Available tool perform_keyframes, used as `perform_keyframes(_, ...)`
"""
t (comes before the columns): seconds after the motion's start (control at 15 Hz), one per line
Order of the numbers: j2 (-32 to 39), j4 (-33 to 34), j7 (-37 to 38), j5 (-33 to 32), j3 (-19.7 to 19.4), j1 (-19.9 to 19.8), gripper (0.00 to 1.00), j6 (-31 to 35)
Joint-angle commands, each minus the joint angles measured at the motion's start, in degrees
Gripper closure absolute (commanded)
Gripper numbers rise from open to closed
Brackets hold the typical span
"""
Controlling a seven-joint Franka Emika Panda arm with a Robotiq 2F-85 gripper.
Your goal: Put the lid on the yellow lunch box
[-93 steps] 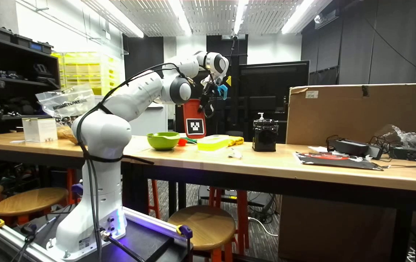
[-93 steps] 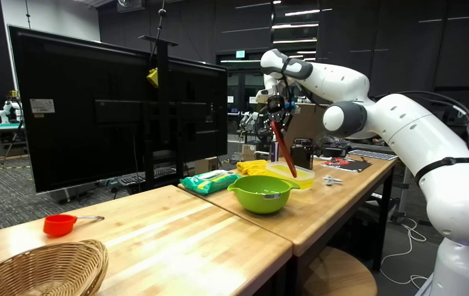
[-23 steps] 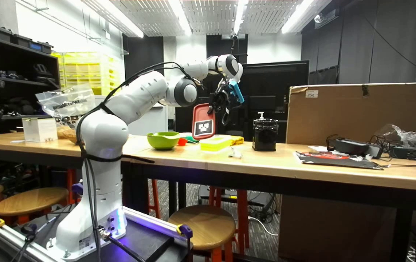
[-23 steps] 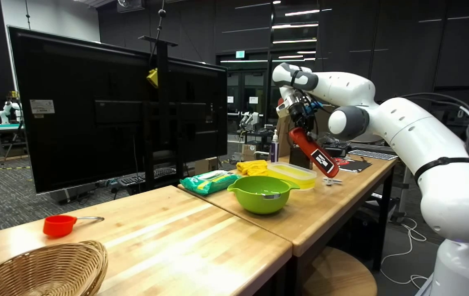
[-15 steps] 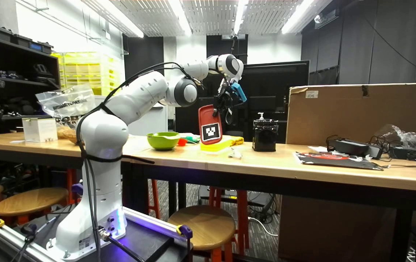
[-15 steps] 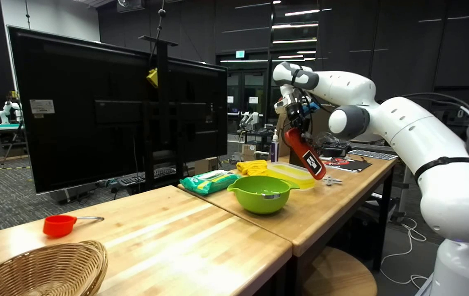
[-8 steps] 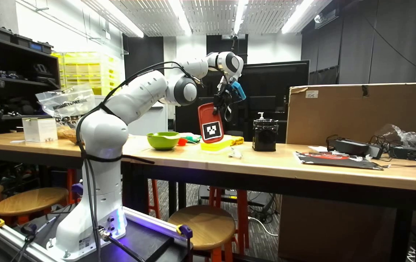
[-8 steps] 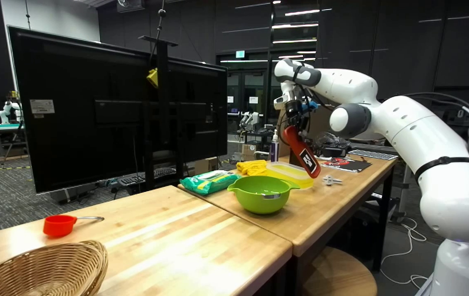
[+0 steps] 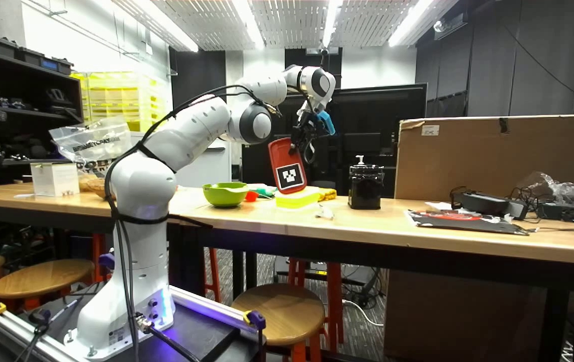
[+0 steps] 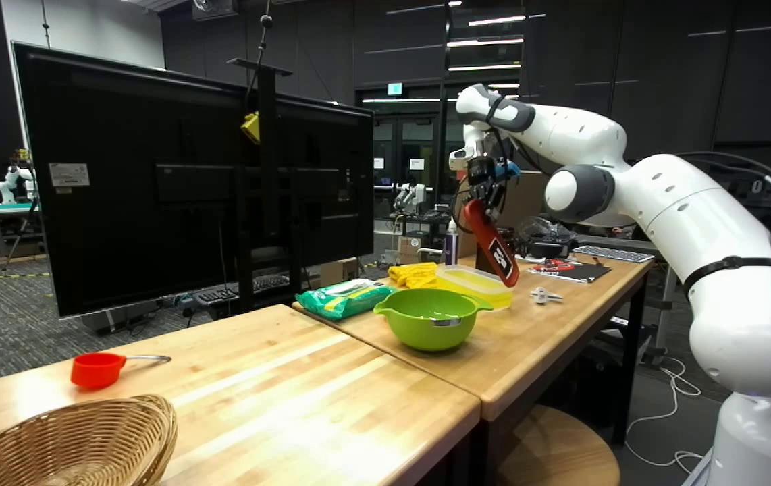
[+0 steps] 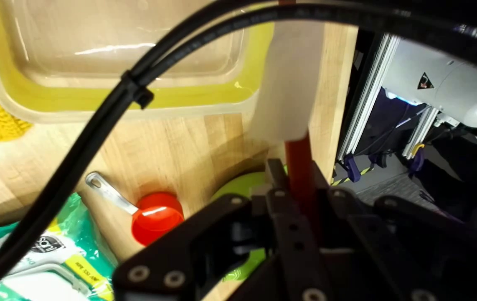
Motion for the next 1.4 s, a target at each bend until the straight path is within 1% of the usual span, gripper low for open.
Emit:
perform_keyframes(0.0,-2.4,-2.2,-0.5,1.7,1.3,-0.8,0.97,-0.2)
perform_keyframes(0.87,-3.0,-2.0,-1.1,6.0,4.6,-2.4,0.97,0.7)
perform_keyframes(1.33,-2.4,-1.7,-2.5,6.0,5.5,-2.7,0.97,3.1)
